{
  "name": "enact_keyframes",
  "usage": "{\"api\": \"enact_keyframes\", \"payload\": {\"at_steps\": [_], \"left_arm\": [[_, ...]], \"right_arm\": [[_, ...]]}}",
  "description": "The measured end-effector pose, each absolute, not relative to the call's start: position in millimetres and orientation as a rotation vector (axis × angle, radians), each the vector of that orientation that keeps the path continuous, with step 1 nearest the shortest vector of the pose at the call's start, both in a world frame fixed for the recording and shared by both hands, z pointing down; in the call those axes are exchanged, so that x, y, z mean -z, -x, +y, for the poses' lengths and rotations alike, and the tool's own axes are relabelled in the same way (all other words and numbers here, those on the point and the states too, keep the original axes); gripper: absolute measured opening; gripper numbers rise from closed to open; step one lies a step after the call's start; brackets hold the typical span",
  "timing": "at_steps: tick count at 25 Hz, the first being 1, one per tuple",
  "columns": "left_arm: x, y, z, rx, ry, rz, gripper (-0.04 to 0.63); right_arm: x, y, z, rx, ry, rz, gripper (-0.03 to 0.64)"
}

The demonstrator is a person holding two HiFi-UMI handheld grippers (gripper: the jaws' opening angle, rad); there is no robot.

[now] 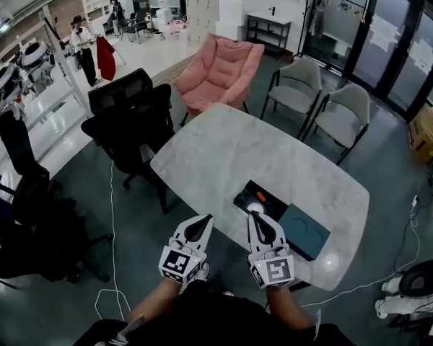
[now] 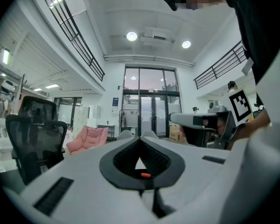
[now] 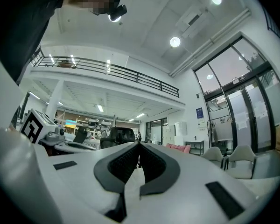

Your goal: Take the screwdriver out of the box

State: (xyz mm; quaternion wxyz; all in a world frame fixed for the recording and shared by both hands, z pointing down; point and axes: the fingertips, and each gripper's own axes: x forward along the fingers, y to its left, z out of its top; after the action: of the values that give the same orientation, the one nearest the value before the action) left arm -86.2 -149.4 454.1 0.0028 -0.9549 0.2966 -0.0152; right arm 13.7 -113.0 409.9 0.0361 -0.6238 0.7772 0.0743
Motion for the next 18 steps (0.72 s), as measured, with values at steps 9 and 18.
{"api": "enact_keyframes", "payload": {"at_steps": [9,18], "left_arm": [[-458,88,-216,0.063,3.041,0.795,0.005],[-459,83,-262,0.075,3.096,0.571,0.005]], "right_arm": [[-404,-8,-175,-0.244,2.033,2.329,0.025],[-420,-13,-201,-0.175,2.239,2.209,0.024]]}}
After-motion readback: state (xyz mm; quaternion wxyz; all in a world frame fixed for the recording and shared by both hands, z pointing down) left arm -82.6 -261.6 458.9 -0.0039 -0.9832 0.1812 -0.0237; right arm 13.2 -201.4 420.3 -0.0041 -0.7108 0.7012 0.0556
